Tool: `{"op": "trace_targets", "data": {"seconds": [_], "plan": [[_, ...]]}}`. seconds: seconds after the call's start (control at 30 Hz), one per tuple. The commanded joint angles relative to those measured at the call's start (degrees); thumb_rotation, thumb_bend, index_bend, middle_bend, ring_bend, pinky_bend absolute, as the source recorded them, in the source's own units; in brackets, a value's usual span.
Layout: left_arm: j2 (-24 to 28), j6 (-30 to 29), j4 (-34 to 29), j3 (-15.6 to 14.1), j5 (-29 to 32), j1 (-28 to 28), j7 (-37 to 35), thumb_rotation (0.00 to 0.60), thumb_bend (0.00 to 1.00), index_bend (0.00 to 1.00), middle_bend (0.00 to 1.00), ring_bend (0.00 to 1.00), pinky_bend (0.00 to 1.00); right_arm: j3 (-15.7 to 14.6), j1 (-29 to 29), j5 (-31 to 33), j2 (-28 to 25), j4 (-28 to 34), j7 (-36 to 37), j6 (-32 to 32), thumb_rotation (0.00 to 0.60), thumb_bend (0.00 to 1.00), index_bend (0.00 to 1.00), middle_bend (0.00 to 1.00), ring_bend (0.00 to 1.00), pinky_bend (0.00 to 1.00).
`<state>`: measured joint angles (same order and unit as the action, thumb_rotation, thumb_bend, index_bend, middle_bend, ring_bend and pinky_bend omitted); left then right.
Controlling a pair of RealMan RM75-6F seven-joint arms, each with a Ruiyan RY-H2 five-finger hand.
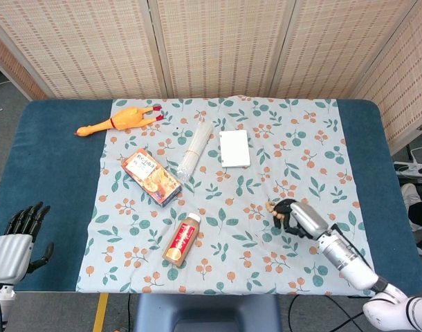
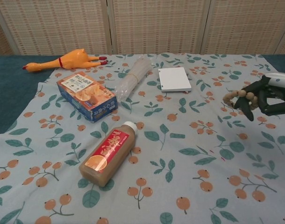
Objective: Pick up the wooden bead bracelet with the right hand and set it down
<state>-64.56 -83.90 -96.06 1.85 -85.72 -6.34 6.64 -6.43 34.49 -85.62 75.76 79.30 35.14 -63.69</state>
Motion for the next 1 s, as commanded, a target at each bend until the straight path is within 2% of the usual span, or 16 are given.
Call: {"op": "trace_targets", "data": {"seconds": [0.03, 0.13, 0.33, 0.47, 0.73, 0.8, 0.93, 1.0], "plan": [[-0.2, 0.1, -0.1, 0.0, 0.0, -0.1, 0.4, 0.600, 0.45, 0.00, 0.00, 0.00, 0.10, 0.5, -3.1, -0.4, 3.0, -15.7, -17.1, -2.6, 0.600, 1.00, 0.72, 0.66, 0.31, 0.21], [-0.4, 0.3, -0.1, -0.1, 0.0, -0.1, 0.8, 0.600, 0.45, 0.00, 0.00, 0.00, 0.10, -1.3, -3.6, -2.5, 4.6, -21.1, -22.5, -1.6, 0.600, 1.00, 0.72, 0.66, 0.31, 0.21], [-0.6, 0.4, -0.2, -0.2, 0.0, -0.2, 1.4, 0.600, 0.45, 0.00, 0.00, 0.00, 0.10, -3.5, -4.6, -5.5, 5.6, -22.0, -25.3, -0.1, 0.600, 1.00, 0.68, 0.66, 0.31, 0.21], [-0.6, 0.3, -0.2, -0.2, -0.1, -0.1, 1.3, 0.600, 0.45, 0.00, 0.00, 0.00, 0.10, -4.8, -5.1, -7.8, 4.4, -20.1, -26.6, -0.5, 0.600, 1.00, 0.60, 0.66, 0.30, 0.21], [-0.4, 0.0, -0.1, -0.1, -0.3, -0.1, 0.6, 0.600, 0.45, 0.00, 0.00, 0.00, 0.10, -8.0, -7.6, -9.9, -1.4, -12.8, -29.1, -0.5, 0.594, 0.99, 0.47, 0.64, 0.30, 0.20], [-0.4, 0.1, -0.1, -0.2, -0.3, -0.1, 0.6, 0.600, 0.45, 0.00, 0.00, 0.00, 0.10, -8.4, -8.5, -9.8, -2.7, -11.7, -30.7, -0.7, 0.565, 0.92, 0.43, 0.61, 0.28, 0.19], [-0.4, 0.2, 0.0, -0.1, -0.1, -0.1, 0.7, 0.600, 0.45, 0.00, 0.00, 0.00, 0.10, -9.0, -10.1, -9.6, -5.0, -9.2, -32.0, -1.0, 0.467, 0.62, 0.31, 0.46, 0.19, 0.11], [-0.5, 0.4, 0.0, -0.1, -0.1, -0.2, 0.9, 0.600, 0.45, 0.00, 0.00, 0.00, 0.10, -8.9, -11.0, -9.4, -5.8, -8.2, -32.8, -1.7, 0.443, 0.50, 0.24, 0.38, 0.13, 0.07]]}}
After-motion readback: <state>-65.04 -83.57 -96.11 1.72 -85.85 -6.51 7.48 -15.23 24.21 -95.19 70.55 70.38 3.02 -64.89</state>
